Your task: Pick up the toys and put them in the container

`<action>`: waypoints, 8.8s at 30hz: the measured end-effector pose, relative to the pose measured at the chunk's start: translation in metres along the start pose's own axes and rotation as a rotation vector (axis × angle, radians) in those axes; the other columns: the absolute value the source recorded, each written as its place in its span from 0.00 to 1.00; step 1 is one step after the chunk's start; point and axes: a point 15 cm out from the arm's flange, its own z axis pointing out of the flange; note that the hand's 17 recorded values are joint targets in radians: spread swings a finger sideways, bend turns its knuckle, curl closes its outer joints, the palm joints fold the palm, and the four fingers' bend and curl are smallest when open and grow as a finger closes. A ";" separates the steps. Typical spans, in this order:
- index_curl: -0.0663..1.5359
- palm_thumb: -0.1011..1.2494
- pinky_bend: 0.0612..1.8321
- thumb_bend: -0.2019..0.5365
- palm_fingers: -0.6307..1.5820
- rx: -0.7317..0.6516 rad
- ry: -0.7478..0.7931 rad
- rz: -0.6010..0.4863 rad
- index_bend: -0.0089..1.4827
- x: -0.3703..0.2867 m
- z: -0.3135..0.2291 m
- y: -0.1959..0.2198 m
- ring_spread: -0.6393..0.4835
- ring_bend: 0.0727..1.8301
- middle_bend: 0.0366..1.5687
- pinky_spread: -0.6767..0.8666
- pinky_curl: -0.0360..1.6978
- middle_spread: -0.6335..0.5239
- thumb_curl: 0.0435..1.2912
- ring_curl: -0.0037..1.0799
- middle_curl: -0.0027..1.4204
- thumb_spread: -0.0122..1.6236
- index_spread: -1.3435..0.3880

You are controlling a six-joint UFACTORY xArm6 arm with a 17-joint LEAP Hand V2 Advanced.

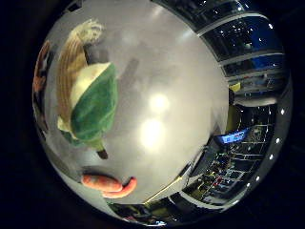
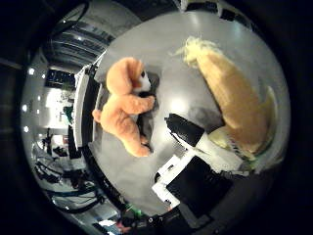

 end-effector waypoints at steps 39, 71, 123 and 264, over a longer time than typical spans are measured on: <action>0.45 0.77 0.64 0.22 0.83 0.002 0.030 -0.013 0.77 -0.046 -0.234 0.015 0.43 0.78 0.84 0.32 0.53 0.47 0.49 0.52 0.42 0.52 0.66; 0.22 0.74 0.21 0.24 0.28 -0.302 0.453 -0.187 0.11 0.188 -0.058 0.138 0.66 0.18 0.10 0.68 0.23 0.56 0.37 0.19 0.20 0.56 0.53; 0.40 0.87 0.53 0.25 0.76 -0.121 0.398 -0.291 0.31 -0.006 -0.304 0.084 0.25 0.51 0.45 0.09 0.29 0.22 0.31 0.47 0.46 0.61 0.49; 0.54 0.83 0.61 0.26 0.74 -0.140 0.342 -0.191 0.51 -0.005 -0.146 0.187 0.33 0.65 0.67 0.23 0.45 0.34 0.26 0.63 0.61 0.66 0.53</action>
